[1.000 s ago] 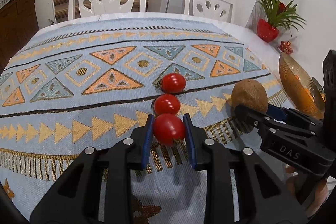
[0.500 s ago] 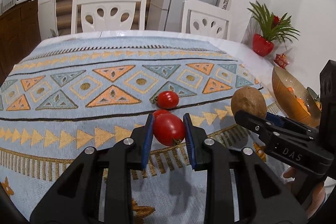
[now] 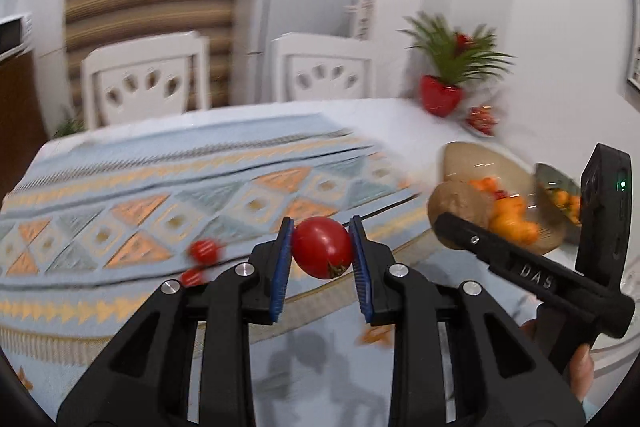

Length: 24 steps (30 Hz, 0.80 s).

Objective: Organize fruits
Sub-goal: 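Carry the tomato and kiwi in both tools over the amber bowl, then open both tools to drop the tomato and kiwi into the amber bowl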

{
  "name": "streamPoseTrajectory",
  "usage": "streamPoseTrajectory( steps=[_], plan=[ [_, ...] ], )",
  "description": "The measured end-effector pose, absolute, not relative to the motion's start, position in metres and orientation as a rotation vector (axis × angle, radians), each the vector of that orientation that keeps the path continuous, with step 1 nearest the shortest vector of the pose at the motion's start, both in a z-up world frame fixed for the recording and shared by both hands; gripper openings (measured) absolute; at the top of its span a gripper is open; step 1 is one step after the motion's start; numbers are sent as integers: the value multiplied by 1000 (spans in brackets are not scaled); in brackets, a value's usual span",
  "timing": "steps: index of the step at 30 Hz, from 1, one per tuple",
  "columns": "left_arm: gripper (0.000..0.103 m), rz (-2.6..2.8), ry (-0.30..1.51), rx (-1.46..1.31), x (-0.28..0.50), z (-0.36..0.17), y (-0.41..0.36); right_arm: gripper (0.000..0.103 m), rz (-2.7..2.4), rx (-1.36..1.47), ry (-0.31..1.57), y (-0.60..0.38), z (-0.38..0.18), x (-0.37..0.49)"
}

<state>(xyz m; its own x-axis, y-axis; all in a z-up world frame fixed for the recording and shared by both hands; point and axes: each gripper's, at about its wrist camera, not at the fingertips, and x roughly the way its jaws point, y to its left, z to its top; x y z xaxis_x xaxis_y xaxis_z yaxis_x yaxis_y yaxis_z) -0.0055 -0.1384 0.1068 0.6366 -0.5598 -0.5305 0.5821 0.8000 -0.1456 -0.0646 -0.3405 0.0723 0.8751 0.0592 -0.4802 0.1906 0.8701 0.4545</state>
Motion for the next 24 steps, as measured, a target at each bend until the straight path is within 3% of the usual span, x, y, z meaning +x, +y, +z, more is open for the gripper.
streamPoseTrajectory(
  steps=[12,24],
  plan=[
    [27,-904,603,53,-24,131,-291,53,-335,549,376,-478,123,-138],
    [27,-1035,729,99,-37,94,-374,53,-439,657,540,-548,76,-152]
  ],
)
